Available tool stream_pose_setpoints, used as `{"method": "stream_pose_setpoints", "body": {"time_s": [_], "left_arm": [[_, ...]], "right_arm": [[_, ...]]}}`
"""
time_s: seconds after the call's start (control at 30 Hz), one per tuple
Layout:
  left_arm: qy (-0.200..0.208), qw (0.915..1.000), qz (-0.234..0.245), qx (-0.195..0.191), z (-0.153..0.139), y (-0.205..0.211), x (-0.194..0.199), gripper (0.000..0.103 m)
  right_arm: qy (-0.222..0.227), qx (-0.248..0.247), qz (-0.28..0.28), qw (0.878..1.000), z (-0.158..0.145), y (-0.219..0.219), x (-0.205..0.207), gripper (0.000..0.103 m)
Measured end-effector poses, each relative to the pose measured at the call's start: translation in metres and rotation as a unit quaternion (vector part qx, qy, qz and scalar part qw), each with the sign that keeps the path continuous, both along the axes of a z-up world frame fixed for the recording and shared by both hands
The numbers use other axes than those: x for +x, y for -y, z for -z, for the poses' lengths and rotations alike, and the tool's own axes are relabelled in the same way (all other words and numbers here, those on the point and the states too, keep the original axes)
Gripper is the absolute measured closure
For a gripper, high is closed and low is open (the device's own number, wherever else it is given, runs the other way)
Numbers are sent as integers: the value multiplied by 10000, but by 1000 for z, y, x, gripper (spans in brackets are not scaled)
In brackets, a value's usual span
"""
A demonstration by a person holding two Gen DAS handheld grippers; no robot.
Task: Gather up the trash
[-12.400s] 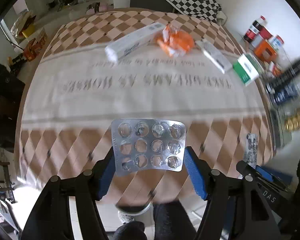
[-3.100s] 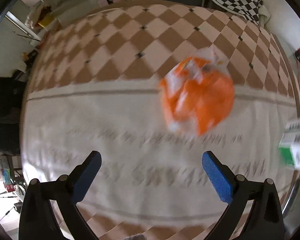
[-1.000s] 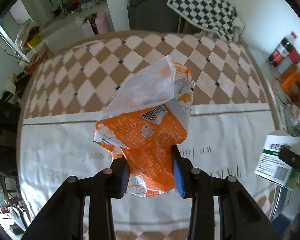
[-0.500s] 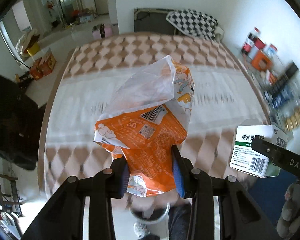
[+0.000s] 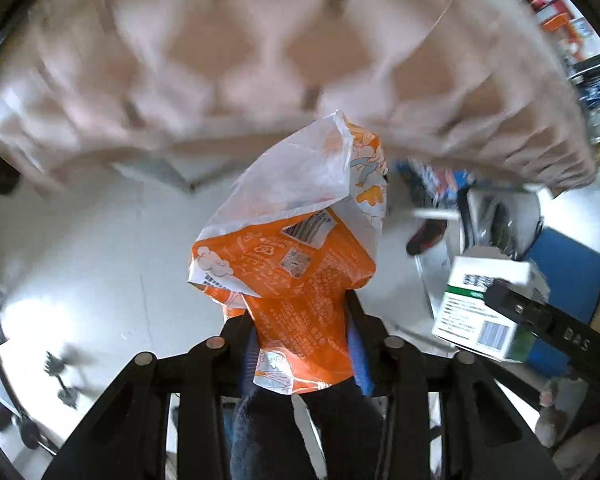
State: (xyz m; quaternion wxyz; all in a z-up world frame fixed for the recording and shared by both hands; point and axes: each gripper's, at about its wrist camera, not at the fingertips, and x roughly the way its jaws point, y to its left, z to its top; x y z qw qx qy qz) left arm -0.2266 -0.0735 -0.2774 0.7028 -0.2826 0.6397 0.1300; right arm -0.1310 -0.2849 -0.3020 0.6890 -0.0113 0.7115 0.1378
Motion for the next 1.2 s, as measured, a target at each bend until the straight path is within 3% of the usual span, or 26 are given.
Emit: {"method": "stream_pose_setpoints", "body": {"time_s": [0.17, 0.2, 0.3, 0.37, 0.43, 0.5, 0.53, 0.57, 0.67, 0.83, 1.0, 1.2], "left_arm": [[-248, 9979, -136, -580, 129, -3, 15, 63], [-331, 9967, -225, -711, 162, -7, 20, 63], [-513, 9948, -287, -829, 222, -11, 29, 60], [-478, 9951, -296, -811, 242, -12, 35, 41], [-459, 9954, -284, -792, 262, -11, 39, 33], [-483, 9958, -338, -695, 272, -11, 31, 19], [-474, 9959, -375, -666, 273, -14, 26, 4], [-482, 9959, -413, -645, 275, -14, 24, 0], [-525, 9955, -620, -483, 272, -25, 3, 0], [-579, 9949, -784, 271, 247, -28, -18, 0], [-564, 9937, -617, 740, 203, -19, -33, 0], [-538, 9947, -422, 772, 139, 7, -44, 0]], "right_arm": [[-455, 208, 196, 9986, 134, 1, 12, 16], [-472, 227, 166, 9985, 153, 0, 15, 16], [-558, 312, 150, 9978, 208, -8, 24, 16], [-619, 343, 117, 9974, 236, -16, 32, 16], [-706, 319, 52, 9970, 264, -24, 35, 16], [-726, 337, -27, 9968, 282, -32, 36, 15], [-783, 374, -103, 9962, 288, -36, 36, 14], [-821, 392, -159, 9957, 294, -42, 37, 11], [-739, 511, -309, 9955, 295, -51, 35, 0], [-249, 67, -864, 9959, 272, -59, 18, 0], [396, -613, -1305, 9888, 226, -54, -7, 0], [650, -826, -1434, 9841, 145, -38, -35, 0]]}}
